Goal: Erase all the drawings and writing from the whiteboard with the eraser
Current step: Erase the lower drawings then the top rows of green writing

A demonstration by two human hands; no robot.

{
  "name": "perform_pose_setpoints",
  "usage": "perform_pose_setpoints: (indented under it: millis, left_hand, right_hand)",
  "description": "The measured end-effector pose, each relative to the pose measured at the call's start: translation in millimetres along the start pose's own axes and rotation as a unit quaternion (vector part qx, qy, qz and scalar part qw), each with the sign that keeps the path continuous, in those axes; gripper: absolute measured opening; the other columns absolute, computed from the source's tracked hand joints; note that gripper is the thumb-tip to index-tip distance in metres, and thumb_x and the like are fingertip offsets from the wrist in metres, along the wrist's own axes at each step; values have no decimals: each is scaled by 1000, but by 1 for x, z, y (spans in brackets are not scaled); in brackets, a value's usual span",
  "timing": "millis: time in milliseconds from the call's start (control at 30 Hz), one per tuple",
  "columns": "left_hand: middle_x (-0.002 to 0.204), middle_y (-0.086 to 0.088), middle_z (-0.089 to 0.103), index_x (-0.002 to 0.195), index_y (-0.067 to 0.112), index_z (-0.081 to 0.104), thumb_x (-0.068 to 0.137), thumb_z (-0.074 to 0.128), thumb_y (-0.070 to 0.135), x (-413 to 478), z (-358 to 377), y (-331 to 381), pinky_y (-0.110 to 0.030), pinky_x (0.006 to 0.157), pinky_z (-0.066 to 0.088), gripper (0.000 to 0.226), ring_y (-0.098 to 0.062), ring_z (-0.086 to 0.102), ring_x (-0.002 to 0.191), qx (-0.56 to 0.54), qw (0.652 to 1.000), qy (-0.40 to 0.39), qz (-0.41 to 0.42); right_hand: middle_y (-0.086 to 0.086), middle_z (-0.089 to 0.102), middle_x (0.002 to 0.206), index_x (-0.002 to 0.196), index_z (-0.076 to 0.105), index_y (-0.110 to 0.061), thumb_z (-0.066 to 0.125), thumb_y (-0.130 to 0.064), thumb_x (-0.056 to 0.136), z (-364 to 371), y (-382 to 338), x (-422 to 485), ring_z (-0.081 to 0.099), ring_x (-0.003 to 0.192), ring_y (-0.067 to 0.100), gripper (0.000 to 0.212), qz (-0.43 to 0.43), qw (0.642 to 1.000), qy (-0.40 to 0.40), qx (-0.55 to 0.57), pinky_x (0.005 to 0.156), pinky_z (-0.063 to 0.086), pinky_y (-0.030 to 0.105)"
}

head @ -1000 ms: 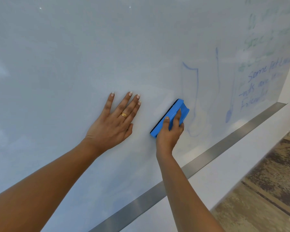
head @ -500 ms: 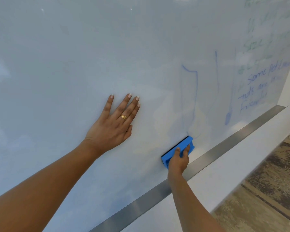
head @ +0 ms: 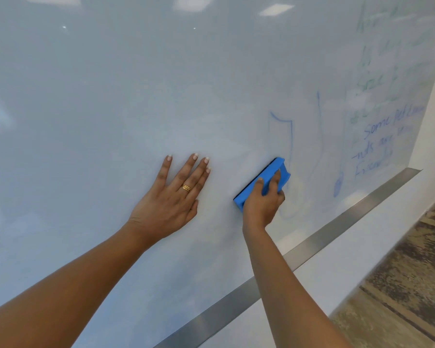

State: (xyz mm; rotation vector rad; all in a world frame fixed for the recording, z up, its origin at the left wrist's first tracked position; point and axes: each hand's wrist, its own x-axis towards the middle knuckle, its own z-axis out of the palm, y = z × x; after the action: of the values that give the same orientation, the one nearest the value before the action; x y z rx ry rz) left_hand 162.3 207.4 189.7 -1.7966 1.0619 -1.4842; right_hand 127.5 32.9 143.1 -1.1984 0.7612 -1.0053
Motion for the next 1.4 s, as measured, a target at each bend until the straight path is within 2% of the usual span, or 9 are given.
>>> perform_pose_setpoints:
  millis: [100,233,433,533,633,867,1067,1200,1400]
  left_hand:
    - [156,-15,14,148,2,17,96,24,33,1,-1,0,-59,113,2,61,-32,10,143,-8,1000,0,0]
    - [155,-16,15,148,1,18,96,25,32,1,-1,-1,-59,113,5,60,-32,12,143,-17,1000,4,-2]
    - [156,-16,13,148,1,18,96,24,33,1,0,0,-59,112,6,61,-33,10,143,-22,1000,-1,1]
    - [155,-16,13,148,1,17,96,23,33,1,-2,0,-59,112,7,61,-33,10,143,-33,999,-8,3]
    - [156,-17,13,148,1,16,96,22,33,1,-1,-1,-59,113,4,61,-33,9,143,-38,999,-13,6]
    - [156,-16,12,148,2,17,95,26,33,1,-2,-1,-59,113,-2,62,-33,8,143,-47,999,-28,4]
    - [153,-19,20,143,6,33,87,35,34,11,-7,13,-67,107,-5,63,-37,15,142,-86,995,-45,-23]
    - [152,-18,22,140,8,40,84,36,37,30,-8,27,-75,100,-6,63,-38,16,141,-97,992,-66,-39]
    - [150,-14,31,140,5,40,85,34,31,64,5,33,-58,113,4,61,-29,19,140,-99,994,-38,13]
  right_hand:
    - [2,32,139,143,26,-40,38,-35,98,6,-26,3,50,112,22,47,-45,999,-1,-19,82,42,32]
    - [4,33,138,143,26,-39,40,-36,97,15,-65,3,49,113,22,49,-133,990,-16,-39,88,46,39]
    - [8,31,142,143,28,-37,44,-32,96,31,-111,-13,45,118,21,49,-310,947,-65,-58,84,51,39]
    - [10,29,145,143,27,-36,43,-32,97,31,-109,-17,41,124,22,49,-344,934,-63,-68,83,52,40]
    - [8,21,151,144,25,-38,41,-32,98,26,-104,-12,29,134,21,49,-343,933,-78,-80,92,48,35]
    - [4,14,154,144,24,-36,41,-29,99,18,-90,8,17,140,18,49,-298,949,-91,-42,93,32,19]
    - [5,23,149,143,26,-38,43,-27,98,6,-72,47,25,138,17,48,-234,970,-68,8,96,29,18]
    - [6,26,146,142,28,-38,43,-28,98,-1,-61,72,28,136,19,48,-205,977,-56,20,103,33,27]
    - [5,24,147,143,27,-36,40,-28,99,-19,-42,104,28,135,17,47,-148,987,-57,24,96,30,22]
